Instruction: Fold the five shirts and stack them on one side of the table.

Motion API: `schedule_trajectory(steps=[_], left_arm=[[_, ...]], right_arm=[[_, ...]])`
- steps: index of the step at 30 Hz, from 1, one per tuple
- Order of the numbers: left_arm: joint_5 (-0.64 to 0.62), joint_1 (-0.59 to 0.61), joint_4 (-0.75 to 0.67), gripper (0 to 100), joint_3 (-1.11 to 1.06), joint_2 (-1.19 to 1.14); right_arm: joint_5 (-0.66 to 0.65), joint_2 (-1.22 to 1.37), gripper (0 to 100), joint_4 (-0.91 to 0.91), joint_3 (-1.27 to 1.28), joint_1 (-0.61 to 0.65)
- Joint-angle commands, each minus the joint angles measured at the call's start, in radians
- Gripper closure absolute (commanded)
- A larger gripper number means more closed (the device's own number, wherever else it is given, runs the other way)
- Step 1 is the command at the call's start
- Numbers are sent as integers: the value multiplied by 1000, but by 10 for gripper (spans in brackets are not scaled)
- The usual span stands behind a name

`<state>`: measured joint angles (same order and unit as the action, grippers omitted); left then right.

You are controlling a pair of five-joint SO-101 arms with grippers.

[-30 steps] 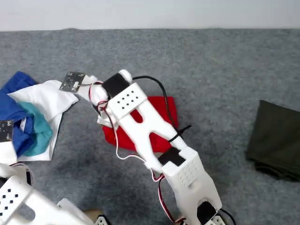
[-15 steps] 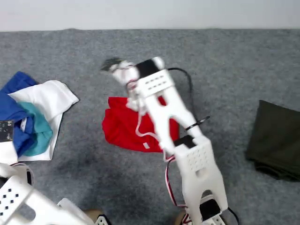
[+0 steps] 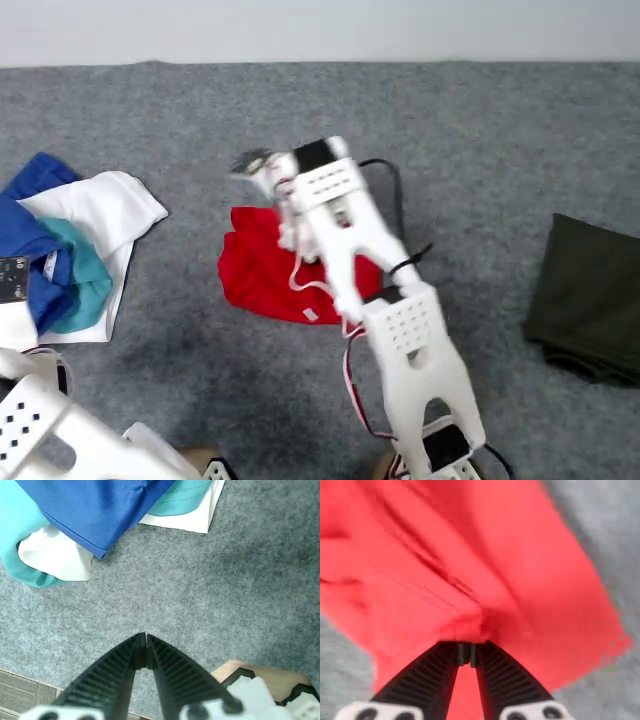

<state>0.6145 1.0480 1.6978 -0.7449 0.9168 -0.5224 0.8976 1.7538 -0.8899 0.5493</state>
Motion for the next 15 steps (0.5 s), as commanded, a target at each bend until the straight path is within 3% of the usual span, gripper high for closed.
schedule_trajectory(steps=[1, 11, 15], left_arm=[[3, -5, -5, 991, 25, 12], [3, -5, -9, 991, 25, 12], [3, -5, -9, 991, 25, 12]], right_arm=[[-5, -91, 988, 44, -49, 107], [-6, -265, 988, 45, 20, 312], [-11, -360, 988, 44, 91, 286]])
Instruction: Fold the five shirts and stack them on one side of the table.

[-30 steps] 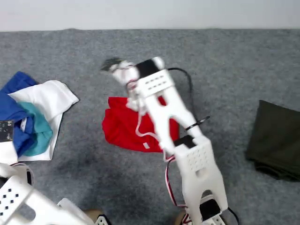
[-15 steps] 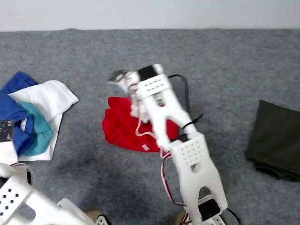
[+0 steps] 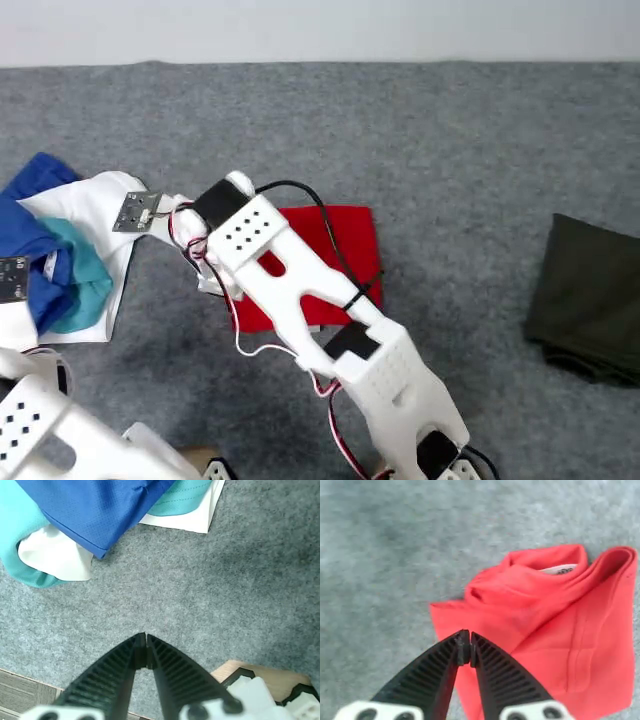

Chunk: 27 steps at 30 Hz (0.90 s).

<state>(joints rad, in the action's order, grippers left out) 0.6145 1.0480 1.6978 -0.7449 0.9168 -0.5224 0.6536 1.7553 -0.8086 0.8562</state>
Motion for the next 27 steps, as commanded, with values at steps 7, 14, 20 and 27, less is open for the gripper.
schedule_trajectory(steps=[7, 14, 20, 27], left_arm=[[3, -5, -9, 991, 25, 12], [3, 2, -3, 991, 27, 12], [3, 0, -3, 991, 25, 12], [3, 2, -3, 991, 25, 12]], right_arm=[[-69, -81, 988, 38, 6, -225], [-11, 33, 909, 5, 2, -400], [161, 85, 841, 4, -26, -363], [161, 159, 861, 4, -80, -311]])
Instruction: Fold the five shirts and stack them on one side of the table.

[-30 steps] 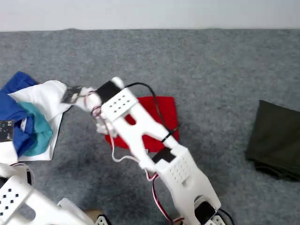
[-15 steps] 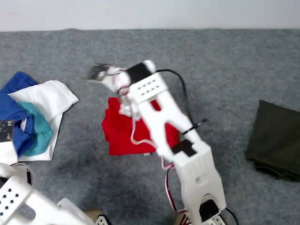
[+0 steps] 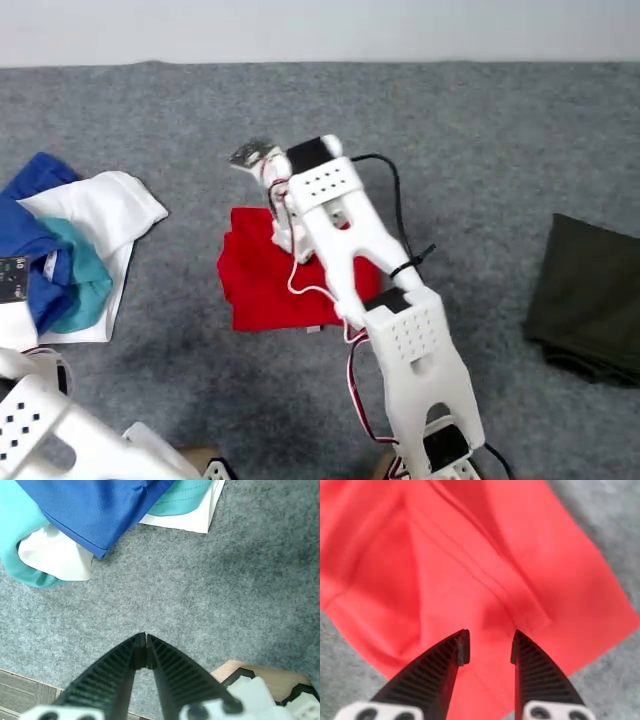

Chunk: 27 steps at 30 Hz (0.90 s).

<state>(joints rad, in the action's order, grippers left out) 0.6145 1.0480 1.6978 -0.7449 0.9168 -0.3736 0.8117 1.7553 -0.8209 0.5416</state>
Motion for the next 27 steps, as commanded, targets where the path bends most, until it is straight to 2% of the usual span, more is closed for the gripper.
schedule_trajectory(steps=[1, 7, 13, 25, 27], left_arm=[[3, 2, -3, 991, 25, 12], [3, 2, -3, 991, 25, 12], [3, -2, -3, 991, 25, 12], [3, 0, -5, 991, -25, 12], [5, 3, -6, 991, -28, 12]], right_arm=[[12, 16, 867, 4, -80, -1], [8, 65, 880, 13, -164, -56], [8, 65, 879, 13, -242, -59], [9, 176, 884, 15, -233, -62], [6, 176, 909, 15, -233, -59]])
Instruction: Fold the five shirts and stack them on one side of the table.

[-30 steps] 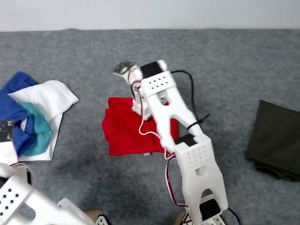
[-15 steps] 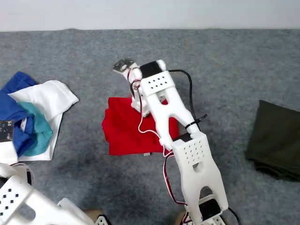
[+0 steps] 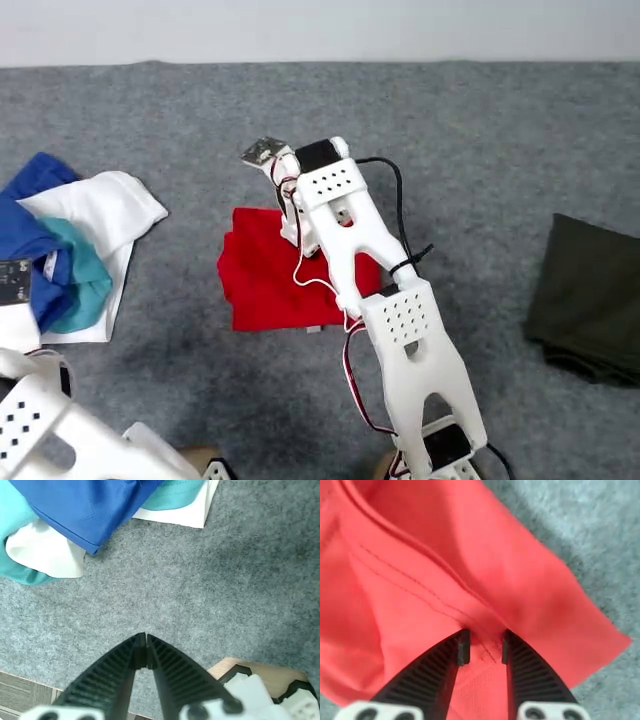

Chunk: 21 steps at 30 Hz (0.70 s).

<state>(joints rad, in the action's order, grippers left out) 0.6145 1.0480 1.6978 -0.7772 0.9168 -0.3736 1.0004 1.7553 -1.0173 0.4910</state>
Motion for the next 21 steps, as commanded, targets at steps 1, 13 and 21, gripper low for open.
schedule_trajectory(steps=[1, 13, 21], left_arm=[[5, 3, -6, 991, 5, 12], [5, -3, -9, 991, 10, 12], [5, 0, -9, 991, 10, 12]], right_arm=[[6, -21, 939, 15, -37, -5], [-31, -242, 988, 42, 21, 36], [-25, -449, 988, 41, 364, 228]])
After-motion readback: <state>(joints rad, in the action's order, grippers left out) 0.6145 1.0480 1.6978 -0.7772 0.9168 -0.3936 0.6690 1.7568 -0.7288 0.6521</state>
